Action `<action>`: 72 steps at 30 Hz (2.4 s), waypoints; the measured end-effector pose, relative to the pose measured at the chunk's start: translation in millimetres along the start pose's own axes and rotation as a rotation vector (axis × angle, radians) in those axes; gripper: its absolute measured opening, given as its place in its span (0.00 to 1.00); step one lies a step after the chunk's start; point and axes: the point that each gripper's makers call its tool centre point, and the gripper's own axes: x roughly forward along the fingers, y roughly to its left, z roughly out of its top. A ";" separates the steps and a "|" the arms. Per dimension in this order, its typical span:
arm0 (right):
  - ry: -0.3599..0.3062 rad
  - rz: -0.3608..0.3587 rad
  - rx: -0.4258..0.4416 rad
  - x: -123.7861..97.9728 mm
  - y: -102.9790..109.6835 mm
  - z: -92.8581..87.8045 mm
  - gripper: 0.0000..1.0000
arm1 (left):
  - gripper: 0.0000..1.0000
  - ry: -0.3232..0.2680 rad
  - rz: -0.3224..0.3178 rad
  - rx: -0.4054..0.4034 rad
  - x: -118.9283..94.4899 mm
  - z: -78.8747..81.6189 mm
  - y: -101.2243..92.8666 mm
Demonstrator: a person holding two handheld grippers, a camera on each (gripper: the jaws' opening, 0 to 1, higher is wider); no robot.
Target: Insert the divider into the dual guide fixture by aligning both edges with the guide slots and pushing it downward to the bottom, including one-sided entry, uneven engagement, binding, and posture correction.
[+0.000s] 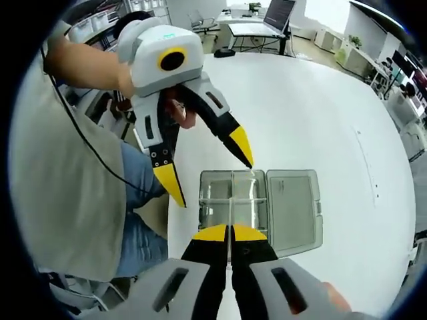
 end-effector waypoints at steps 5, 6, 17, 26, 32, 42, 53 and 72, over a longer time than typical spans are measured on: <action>0.008 -0.008 -0.012 6.2 1.5 0.7 0.00 | 0.52 -0.003 0.009 -0.005 -1.9 -2.0 0.0; 0.012 -0.011 -0.013 7.6 1.1 0.4 0.00 | 0.53 0.000 0.010 -0.003 -1.9 -2.8 -0.3; 0.020 0.008 -0.011 15.1 1.4 0.9 0.00 | 0.61 0.012 0.018 -0.007 0.6 -8.0 -1.8; 0.020 0.010 -0.011 20.4 -0.9 2.7 0.00 | 0.70 0.007 0.039 0.000 -0.3 -5.2 -0.3; 0.021 0.011 -0.009 21.9 -1.7 2.4 0.00 | 0.75 -0.001 0.049 -0.004 -1.0 -8.1 0.7; 0.025 0.020 -0.002 26.2 -1.6 0.9 0.00 | 0.85 0.015 0.056 0.007 -0.3 -13.8 -0.5; 0.025 0.020 -0.007 29.7 -5.1 3.6 0.00 | 0.94 0.037 0.053 0.012 2.3 -18.0 -3.3; 0.020 0.042 -0.025 39.0 -3.0 5.8 0.00 | 0.95 0.050 0.048 -0.005 4.5 -23.4 -2.2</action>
